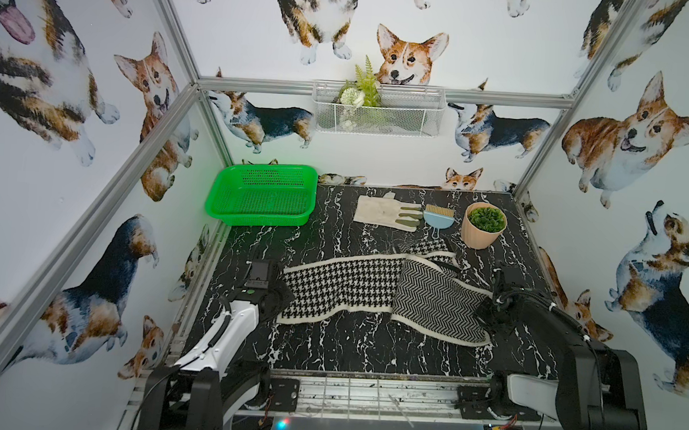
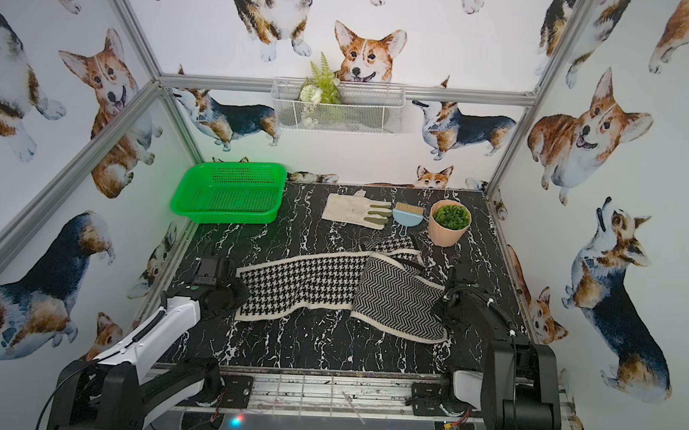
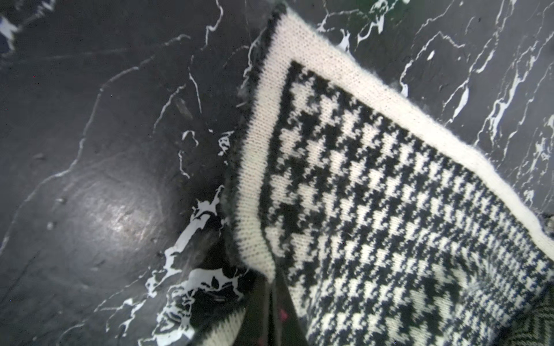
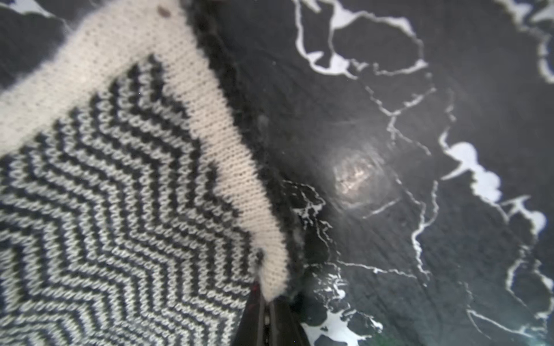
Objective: Roll up the scarf and place it into the basket
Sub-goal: Flatten out the scarf at the center of the board.
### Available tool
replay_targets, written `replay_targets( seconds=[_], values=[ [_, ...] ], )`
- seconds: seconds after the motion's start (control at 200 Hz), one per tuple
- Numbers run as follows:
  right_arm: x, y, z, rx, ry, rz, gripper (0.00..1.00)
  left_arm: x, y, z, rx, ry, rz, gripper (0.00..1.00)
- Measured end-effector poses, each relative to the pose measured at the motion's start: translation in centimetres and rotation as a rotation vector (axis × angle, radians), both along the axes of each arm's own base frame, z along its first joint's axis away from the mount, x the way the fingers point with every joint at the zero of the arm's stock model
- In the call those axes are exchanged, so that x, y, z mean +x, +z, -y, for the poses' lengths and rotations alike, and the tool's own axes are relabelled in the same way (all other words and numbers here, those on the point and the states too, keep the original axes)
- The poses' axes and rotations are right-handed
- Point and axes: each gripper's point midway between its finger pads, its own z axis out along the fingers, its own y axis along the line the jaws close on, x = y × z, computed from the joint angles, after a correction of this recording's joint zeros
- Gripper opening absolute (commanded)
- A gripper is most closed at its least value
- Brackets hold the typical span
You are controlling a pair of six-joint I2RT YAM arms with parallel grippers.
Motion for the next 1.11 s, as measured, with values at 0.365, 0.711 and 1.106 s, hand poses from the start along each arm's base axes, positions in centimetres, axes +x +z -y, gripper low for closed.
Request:
replay_targets(
  seconds=[0.365, 0.711, 1.106],
  values=[
    [7.5, 19.7, 3.9, -0.061, -0.028, 0.532, 0.00, 2.9, 5.0, -3.6, 0.011, 0.128, 0.088, 0.00],
    [6.0, 34.3, 7.8, -0.059, -0.163, 0.838, 0.00, 4.0, 9.3, -8.5, 0.091, 0.231, 0.127, 0.00],
    [4.4, 45.5, 8.5, -0.124, -0.214, 1.026, 0.00, 6.3, 15.1, -12.8, 0.225, 0.333, 0.180, 0.00]
  ],
)
